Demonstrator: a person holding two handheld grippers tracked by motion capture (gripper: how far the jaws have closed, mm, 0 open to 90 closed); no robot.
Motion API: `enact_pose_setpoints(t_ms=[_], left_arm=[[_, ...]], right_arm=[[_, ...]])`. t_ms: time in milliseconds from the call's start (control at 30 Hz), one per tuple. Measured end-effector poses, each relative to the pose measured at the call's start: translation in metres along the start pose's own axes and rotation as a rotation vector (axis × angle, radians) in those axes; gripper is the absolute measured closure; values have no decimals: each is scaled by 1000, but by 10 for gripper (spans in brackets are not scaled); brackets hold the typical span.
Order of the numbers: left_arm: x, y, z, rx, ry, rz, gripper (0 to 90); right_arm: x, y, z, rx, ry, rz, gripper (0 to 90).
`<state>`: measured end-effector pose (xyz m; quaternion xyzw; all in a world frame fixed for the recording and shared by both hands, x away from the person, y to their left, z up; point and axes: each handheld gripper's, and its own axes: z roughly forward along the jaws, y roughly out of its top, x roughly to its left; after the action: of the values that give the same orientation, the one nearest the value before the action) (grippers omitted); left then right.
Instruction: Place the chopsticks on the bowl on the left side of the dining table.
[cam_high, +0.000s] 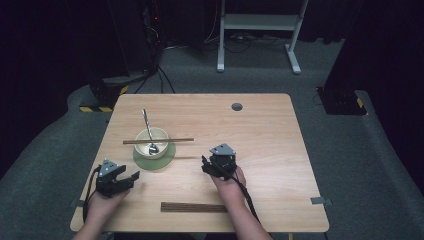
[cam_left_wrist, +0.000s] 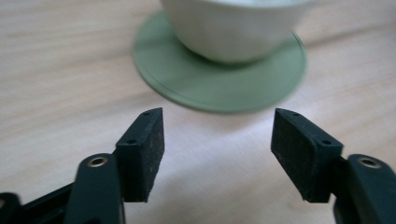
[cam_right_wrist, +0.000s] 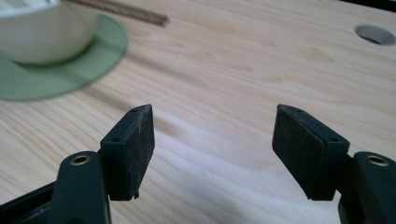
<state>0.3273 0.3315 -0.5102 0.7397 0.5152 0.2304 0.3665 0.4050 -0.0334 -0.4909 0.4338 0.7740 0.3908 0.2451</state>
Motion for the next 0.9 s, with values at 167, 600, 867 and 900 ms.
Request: enact_pose_setpoints(t_ms=[167,600,867,900], left_arm=[[-12,-6,-2,25,-9,28,298],[-15,-19,2,72,21,26,218],[-16,-20,3,65,26,25,201],[-16,-20,3,65,27,25,201]], right_arm=[[-30,-22,-21,3,-17,31,300],[-121,-78,-71,90,-103,102,333],[-147,-104,-84,149,-121,127,311],[-147,-104,-85,149,-118,128,306]])
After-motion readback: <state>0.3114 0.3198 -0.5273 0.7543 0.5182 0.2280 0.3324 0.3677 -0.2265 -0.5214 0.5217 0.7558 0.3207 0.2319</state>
